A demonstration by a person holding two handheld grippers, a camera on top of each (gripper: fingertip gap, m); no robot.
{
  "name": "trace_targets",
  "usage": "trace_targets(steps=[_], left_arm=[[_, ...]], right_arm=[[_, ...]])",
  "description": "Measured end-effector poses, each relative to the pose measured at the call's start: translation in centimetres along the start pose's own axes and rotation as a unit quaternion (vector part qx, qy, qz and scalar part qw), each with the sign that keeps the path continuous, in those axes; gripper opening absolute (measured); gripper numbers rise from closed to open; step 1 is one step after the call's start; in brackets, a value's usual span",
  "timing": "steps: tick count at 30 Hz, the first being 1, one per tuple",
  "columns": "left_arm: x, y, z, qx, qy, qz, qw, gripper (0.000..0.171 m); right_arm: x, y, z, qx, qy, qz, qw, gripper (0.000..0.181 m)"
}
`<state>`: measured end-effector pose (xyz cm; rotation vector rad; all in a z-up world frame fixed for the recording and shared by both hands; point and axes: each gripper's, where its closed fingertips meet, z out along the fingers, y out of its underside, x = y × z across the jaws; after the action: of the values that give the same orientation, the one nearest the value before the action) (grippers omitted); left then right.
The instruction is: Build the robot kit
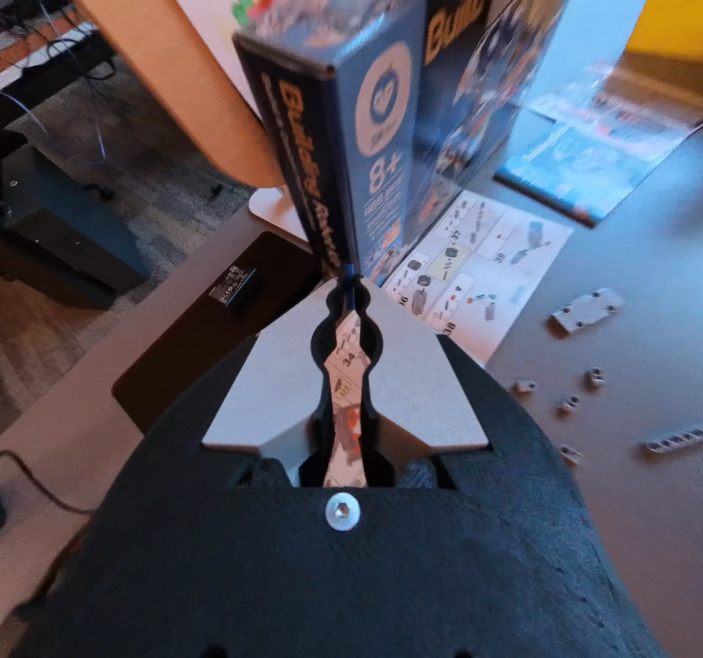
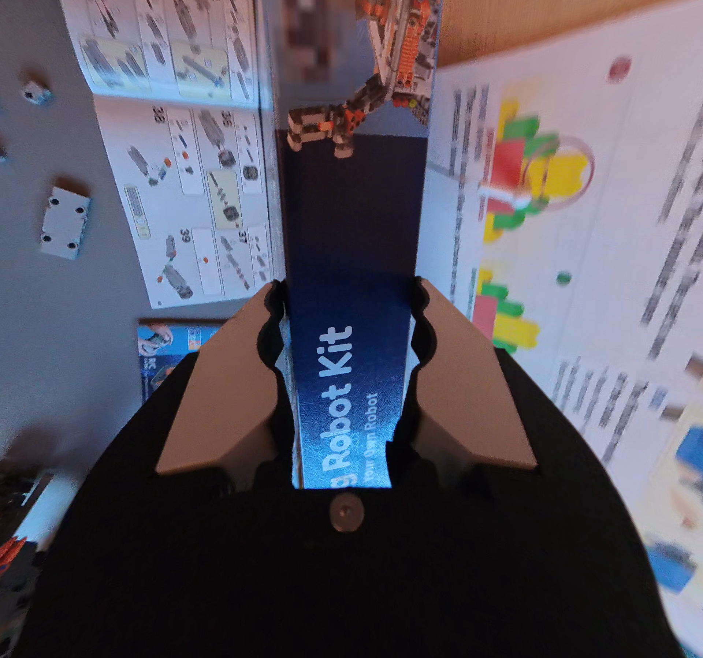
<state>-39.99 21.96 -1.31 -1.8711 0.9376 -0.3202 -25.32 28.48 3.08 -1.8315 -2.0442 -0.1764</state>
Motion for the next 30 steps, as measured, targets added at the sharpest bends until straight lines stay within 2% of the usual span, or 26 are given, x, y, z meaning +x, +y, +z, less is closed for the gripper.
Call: trace_targets(steps=[3, 6, 9, 17, 19, 21, 24, 26, 28, 29, 30], left_arm=[[0.8, -0.5, -3.3, 0.032, 0.017, -0.032, 0.999, 0.003], [1.8, -0.8, -4.9, 0.048, 0.025, -0.04, 0.998, 0.003], [2.4, -1.0, -5.6, 0.057, 0.027, -0.039, 0.997, 0.003], [4.1, -1.8, -6.2, 0.072, 0.044, -0.038, 0.996, 0.003], [4.3, -1.9, -6.8, 0.075, 0.043, -0.041, 0.995, 0.003], [4.8, -2.0, -7.4, 0.083, 0.052, -0.05, 0.994, 0.003], [6.1, -1.7, -8.1, 0.091, 0.083, -0.075, 0.99, 0.003], [6.7, -1.3, -8.2, 0.093, 0.093, -0.082, 0.988, 0.003], [7.2, -1.0, -8.2, 0.09, 0.103, -0.082, 0.987, 0.003], [7.4, -1.0, -8.3, 0.09, 0.104, -0.081, 0.987, 0.003], [7.6, -1.0, -8.4, 0.093, 0.107, -0.079, 0.987, 0.003]], right_arm=[[0.9, -3.0, 0.8, 0.02, -0.005, -0.022, 1.0, 0.069], [1.2, -4.4, 1.1, 0.018, -0.017, -0.015, 1.0, 0.07], [1.3, -4.5, 0.7, 0.009, -0.014, -0.012, 1.0, 0.068], [2.1, -4.2, -2.4, 0.049, 0.045, 0.004, 0.998, 0.065], [2.0, -4.5, -4.0, 0.083, 0.074, 0.021, 0.994, 0.065], [1.6, -5.3, -6.6, 0.146, 0.124, 0.045, 0.98, 0.065], [-1.3, -6.6, -11.0, 0.278, 0.191, 0.084, 0.938, 0.058], [-4.0, -6.8, -11.0, 0.33, 0.232, 0.047, 0.914, 0.053], [-3.7, -4.2, -7.7, 0.236, 0.287, 0.001, 0.928, 0.062], [-3.2, -2.7, -6.0, 0.189, 0.282, 0.009, 0.941, 0.075], [-2.6, -1.9, -5.0, 0.168, 0.268, 0.03, 0.948, 0.08]])
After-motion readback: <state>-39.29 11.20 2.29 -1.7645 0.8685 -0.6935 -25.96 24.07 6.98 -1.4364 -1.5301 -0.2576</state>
